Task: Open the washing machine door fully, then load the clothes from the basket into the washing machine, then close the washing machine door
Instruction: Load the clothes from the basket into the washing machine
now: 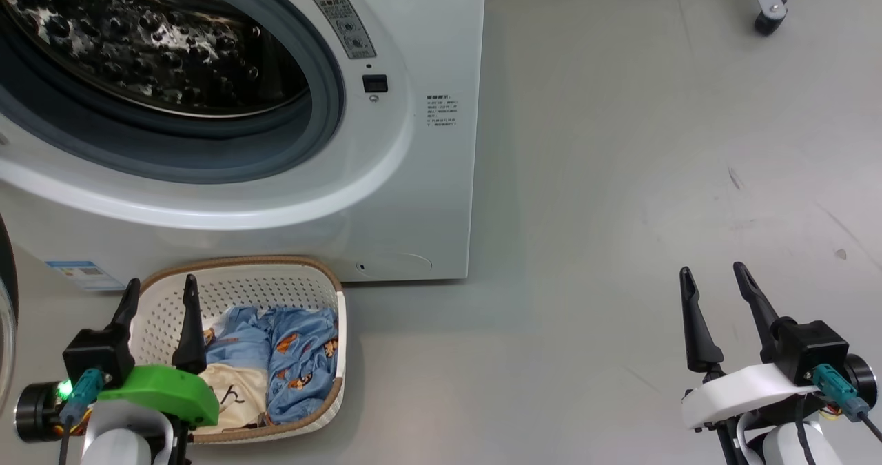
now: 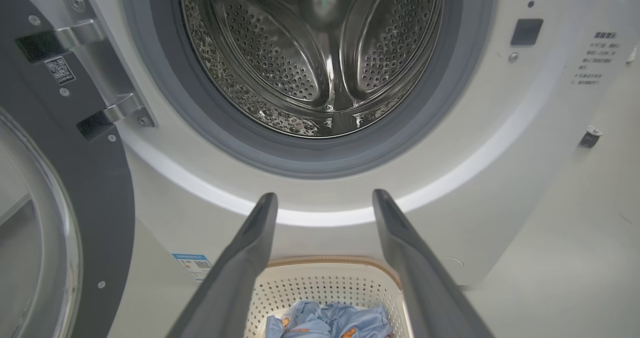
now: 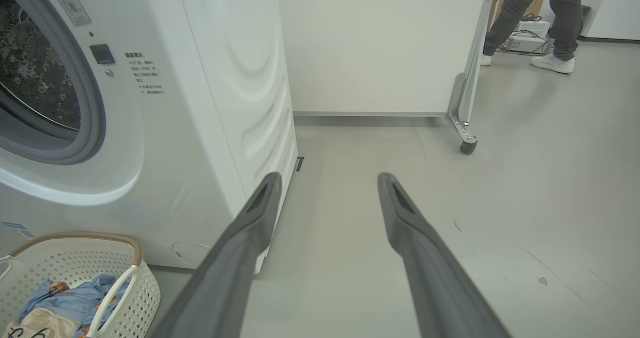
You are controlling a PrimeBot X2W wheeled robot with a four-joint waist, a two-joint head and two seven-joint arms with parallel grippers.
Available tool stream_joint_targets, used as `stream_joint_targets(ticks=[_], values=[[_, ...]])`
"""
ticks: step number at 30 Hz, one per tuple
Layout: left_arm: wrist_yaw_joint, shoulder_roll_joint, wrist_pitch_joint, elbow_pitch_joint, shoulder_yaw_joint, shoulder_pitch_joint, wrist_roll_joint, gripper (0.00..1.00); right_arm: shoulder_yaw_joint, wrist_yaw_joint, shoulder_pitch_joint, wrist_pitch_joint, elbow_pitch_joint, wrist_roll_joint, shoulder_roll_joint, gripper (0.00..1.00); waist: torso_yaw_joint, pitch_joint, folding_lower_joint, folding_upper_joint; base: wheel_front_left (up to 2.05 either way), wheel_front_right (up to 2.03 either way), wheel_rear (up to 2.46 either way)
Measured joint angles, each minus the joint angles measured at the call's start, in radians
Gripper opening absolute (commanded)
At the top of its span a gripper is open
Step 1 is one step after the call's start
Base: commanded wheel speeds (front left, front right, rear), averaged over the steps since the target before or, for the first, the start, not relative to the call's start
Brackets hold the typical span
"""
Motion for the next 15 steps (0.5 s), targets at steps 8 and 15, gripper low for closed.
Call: stream_joint_targets(ticks=[8, 15], values=[[-0.001, 0.002, 0.000, -0.032, 0.010, 0.104, 0.000, 1.00, 0.007, 0.000, 0.057, 0.000, 0.005, 0.008, 0.004, 1.00, -0.013, -0.100, 0.0000, 0.0000, 0.00, 0.00, 0.00], [-0.001, 0.002, 0.000, -0.065, 0.002, 0.139, 0.000, 1.00, -0.004, 0.000, 0.095, 0.000, 0.000, 0.010, 0.005, 1.00, -0.038, -0.141, 0.0000, 0.0000, 0.00, 0.00, 0.00]])
